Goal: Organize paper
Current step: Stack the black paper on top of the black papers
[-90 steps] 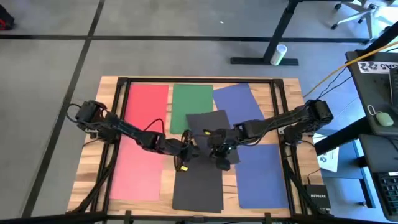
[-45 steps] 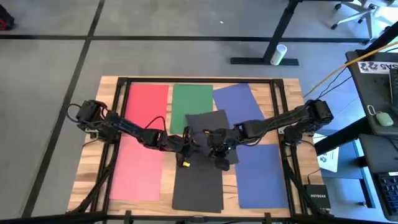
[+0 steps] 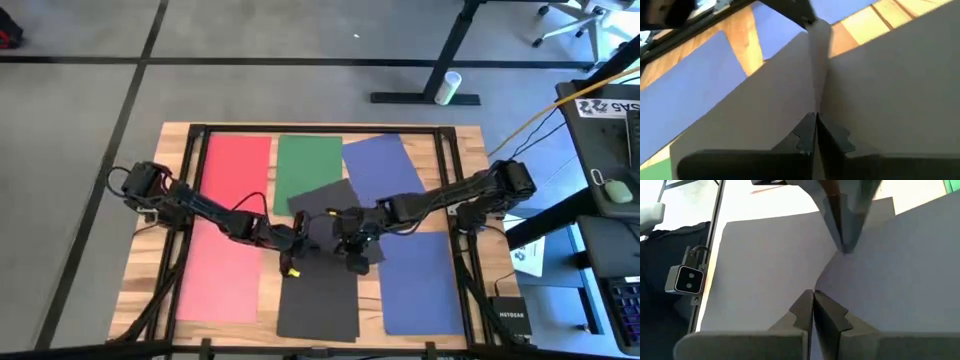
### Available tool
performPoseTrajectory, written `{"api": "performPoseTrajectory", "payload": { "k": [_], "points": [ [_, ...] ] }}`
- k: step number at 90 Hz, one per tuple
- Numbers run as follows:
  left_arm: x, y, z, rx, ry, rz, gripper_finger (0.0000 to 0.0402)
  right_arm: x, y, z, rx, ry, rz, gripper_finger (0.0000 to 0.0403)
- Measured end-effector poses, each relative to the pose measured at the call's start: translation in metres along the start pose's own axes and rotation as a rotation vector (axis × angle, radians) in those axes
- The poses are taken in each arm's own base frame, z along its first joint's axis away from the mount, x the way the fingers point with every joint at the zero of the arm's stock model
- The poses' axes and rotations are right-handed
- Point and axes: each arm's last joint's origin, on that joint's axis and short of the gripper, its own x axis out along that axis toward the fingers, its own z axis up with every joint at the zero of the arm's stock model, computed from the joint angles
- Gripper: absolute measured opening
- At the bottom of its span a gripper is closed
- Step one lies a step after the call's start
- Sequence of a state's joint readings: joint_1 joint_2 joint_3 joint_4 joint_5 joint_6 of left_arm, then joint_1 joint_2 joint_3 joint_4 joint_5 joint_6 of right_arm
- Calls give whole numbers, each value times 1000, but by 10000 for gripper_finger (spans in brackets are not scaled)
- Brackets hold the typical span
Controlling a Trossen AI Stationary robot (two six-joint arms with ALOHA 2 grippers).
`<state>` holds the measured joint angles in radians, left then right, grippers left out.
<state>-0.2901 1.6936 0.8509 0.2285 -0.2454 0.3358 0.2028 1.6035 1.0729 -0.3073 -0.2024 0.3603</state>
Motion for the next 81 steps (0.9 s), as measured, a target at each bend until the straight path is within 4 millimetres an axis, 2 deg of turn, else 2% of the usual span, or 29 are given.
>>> {"api": "performPoseTrajectory", "payload": {
  "k": [30,41,51,68,81],
  "points": [
    [-6,-22,0,65,44,-71,0,0,4,-2,-1,52,129,82],
    [-7,-27,-2,65,67,-90,0,-1,3,-8,12,136,174,93],
    [-9,-32,-2,71,74,-105,0,-2,-2,-22,10,249,82,78],
    [-14,-48,-2,91,96,-173,0,-1,-15,-41,21,344,-111,10],
    [-19,-61,-2,112,109,-221,0,4,-22,-56,34,370,-131,10]
  ]
}}
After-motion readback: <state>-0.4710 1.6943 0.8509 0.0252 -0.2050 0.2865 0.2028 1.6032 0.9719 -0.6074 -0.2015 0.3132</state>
